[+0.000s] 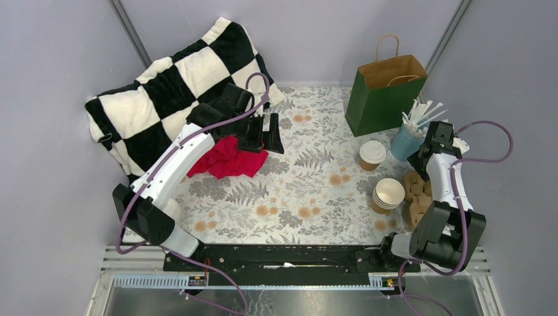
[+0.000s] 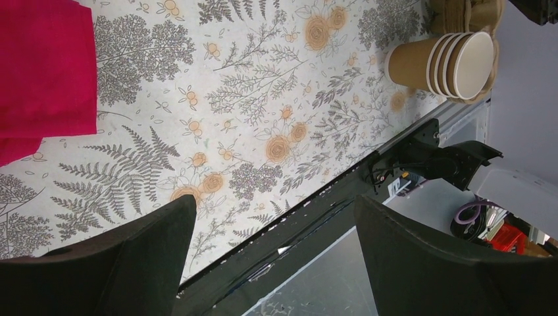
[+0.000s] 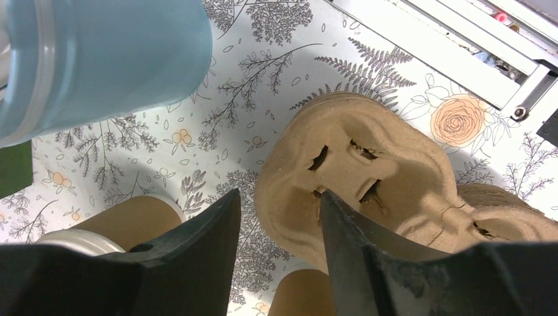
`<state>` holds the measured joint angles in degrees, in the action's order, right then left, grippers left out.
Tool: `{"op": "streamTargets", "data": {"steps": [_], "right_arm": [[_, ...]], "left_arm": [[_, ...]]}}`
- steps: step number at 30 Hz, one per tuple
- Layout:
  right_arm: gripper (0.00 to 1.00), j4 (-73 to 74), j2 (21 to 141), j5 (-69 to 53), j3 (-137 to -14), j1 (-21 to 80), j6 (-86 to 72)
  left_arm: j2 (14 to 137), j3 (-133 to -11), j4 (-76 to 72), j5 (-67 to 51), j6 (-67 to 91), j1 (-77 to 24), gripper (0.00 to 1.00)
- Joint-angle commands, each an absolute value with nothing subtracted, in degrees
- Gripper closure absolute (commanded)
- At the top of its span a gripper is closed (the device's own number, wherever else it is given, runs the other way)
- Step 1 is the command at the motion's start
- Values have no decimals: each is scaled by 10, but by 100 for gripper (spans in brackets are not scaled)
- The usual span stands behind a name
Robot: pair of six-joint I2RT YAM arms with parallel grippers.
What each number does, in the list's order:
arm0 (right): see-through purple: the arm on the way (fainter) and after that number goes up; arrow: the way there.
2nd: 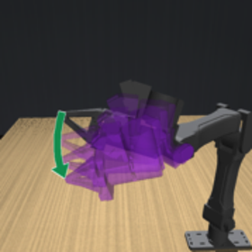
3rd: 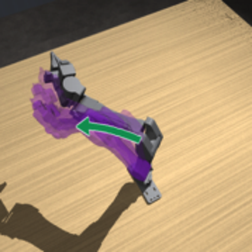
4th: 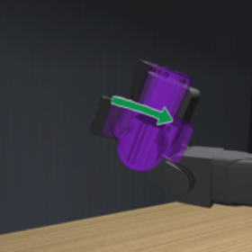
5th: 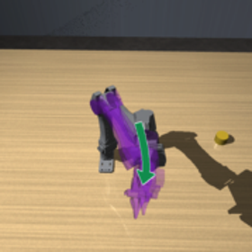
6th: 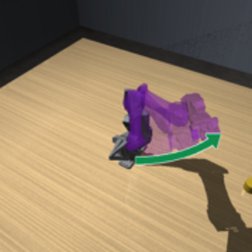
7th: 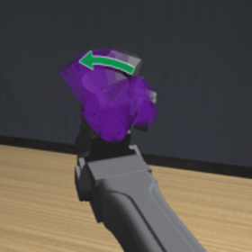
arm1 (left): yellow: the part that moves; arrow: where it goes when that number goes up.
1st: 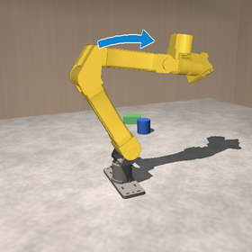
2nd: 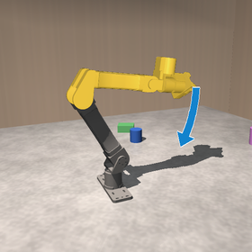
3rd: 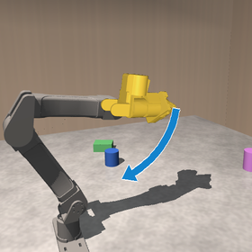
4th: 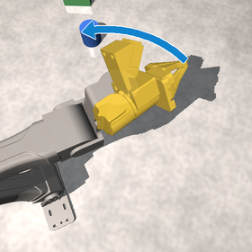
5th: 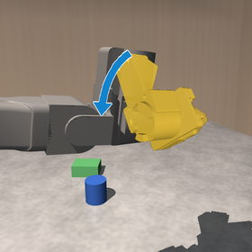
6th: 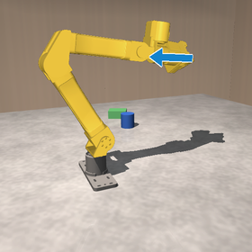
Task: Pack the takeout coffee
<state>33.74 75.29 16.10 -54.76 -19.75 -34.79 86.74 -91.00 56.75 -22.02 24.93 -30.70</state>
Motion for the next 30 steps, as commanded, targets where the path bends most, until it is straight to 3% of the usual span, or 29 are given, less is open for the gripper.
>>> {"op": "streamTargets", "data": {"steps": [1,13,24,30], "right_arm": [[43,317,755,192,-546,-201,-367],[47,319,789,225,-555,-205,-383],[60,307,786,240,-536,-206,-379],[61,299,794,247,-532,-206,-379]], "left_arm": [[867,-936,565,-220,230,-308,6],[866,-932,565,-222,225,-308,6],[869,-930,565,-222,223,-308,6],[871,-930,564,-224,222,-308,6]]}}
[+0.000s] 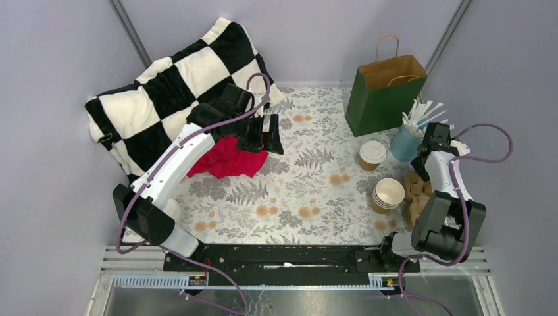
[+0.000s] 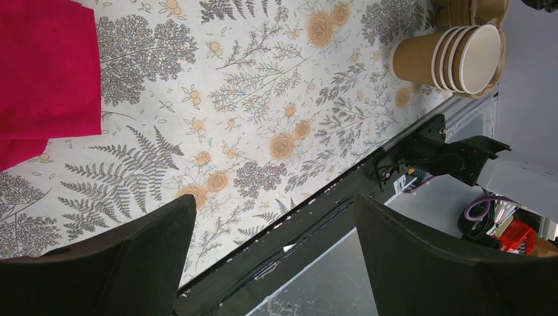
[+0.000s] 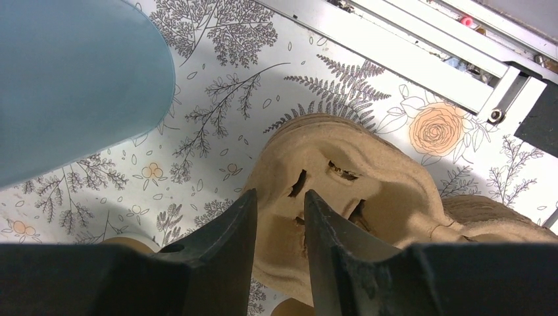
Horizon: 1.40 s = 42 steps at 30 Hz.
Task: Pack the takeout coffee
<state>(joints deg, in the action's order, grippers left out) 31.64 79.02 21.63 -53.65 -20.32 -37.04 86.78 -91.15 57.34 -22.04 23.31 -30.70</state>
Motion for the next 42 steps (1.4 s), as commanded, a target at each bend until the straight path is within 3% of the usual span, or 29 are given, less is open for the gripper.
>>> {"op": "streamTargets", "data": {"steps": [1,4,13,27,37,42], "right_arm": [[63,299,796,249,-533,-206,-378],[65,297,797,249,-533,-206,-377],[47,290,799,243,-547,-206,-375],[61,292,818,246,-543,-207,-381],[50,279,827,236,-540,-207,-378],[64,282,828,238,-538,-207,-380]], "left_arm": [[871,-931,565,-224,222,-308,6],[872,-930,564,-223,222,-308,6],[874,-933,564,-223,222,-308,6],[879,-936,564,-225,220,-309,6],[878,-935,565,-225,221,-309,6],[878,-935,565,-225,221,-309,6]]}}
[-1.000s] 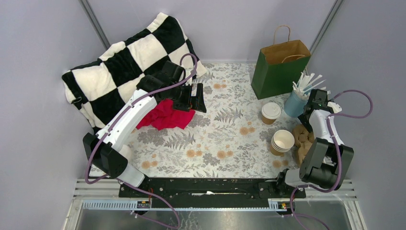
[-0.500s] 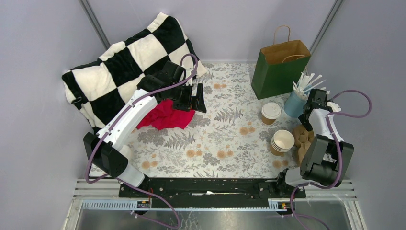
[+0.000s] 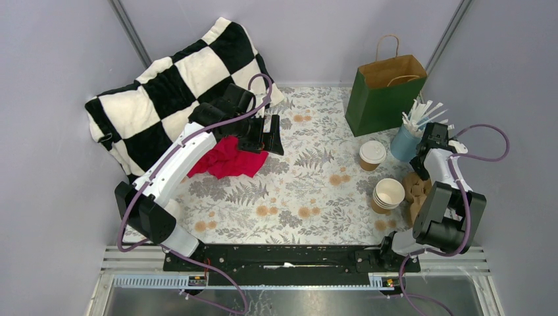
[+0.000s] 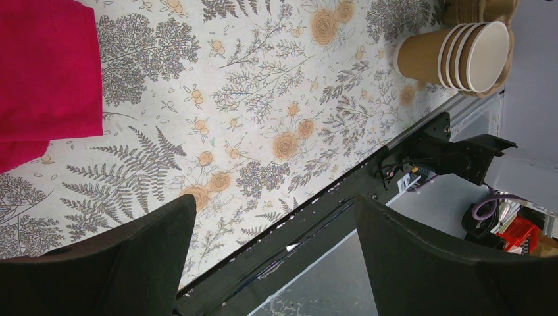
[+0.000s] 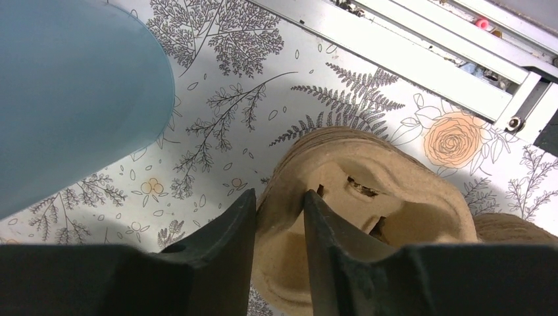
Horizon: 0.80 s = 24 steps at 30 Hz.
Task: Pack the takeout coffee
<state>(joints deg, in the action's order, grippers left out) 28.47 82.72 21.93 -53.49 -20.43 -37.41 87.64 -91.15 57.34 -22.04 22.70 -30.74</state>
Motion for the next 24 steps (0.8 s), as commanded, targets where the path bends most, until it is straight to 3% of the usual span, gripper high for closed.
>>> {"op": "streamTargets", "data": {"steps": [1,6,11,24], "right_arm": [[69,282,826,240,-538,-207,-380],[81,307,814,236,-554,-207,-379],[86,344,789,228,-564,-207,-382],[81,372,772,188,-599,-207,-339]], "left_arm": [[878,-935,564,-224,220,-309,6],[879,-935,565,-225,221,-309,6],[879,-934,564,-226,221,-309,6],[877,-934,565,-224,220,-315,6]]}}
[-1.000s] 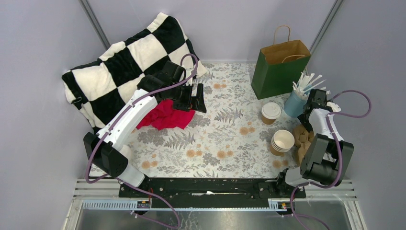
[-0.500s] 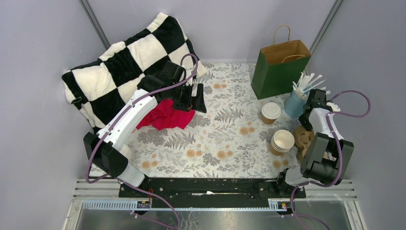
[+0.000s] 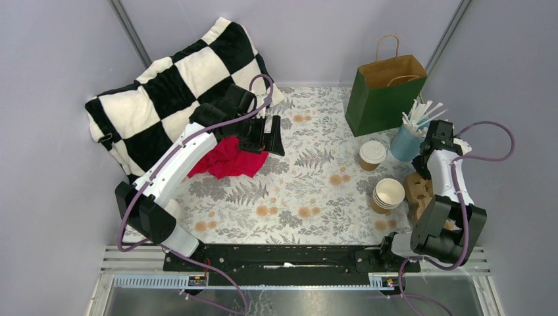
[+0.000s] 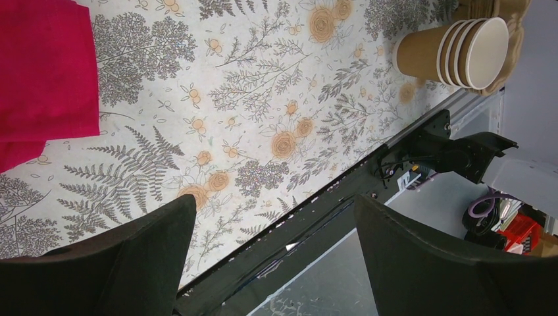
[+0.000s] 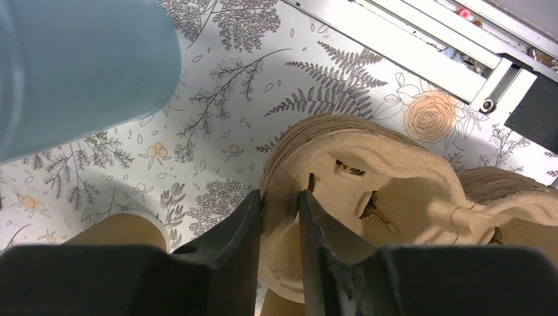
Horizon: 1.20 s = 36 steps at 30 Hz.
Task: Pack the takeout coffee
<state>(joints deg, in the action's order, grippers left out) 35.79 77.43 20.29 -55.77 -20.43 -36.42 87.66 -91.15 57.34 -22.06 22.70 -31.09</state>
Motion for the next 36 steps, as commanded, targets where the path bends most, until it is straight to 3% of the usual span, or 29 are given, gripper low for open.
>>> {"op": "streamTargets", "data": {"steps": [1,8,10,13,14,17,24,32,36], "right_arm": [[81,366,766,182,-595,-207,-331],[65,335,766,144,-551,-206,-287],[68,320,772,137,-546,-207,-280],[82,329,788,130,-576,-207,-275],[81,336,795,128,-586,-207,-273],[61,348,814,118,-604,-206,-263],[60,351,819,55,-592,-206,-243],[33,412,785,48,-642,-207,-226],[27,421,757,28,-646,-209,-228]], "left_arm": [[876,-934,564,-223,221,-316,6],[876,-935,564,-223,221,-316,6],[874,-934,564,-224,221,-316,6],[870,-926,564,-223,219,-317,6],[869,-924,564,-223,219,-318,6],[864,-920,564,-224,219,-320,6],[846,-930,564,-215,211,-321,6],[811,-959,581,-155,160,-321,4],[803,-940,567,-127,138,-321,3]]}}
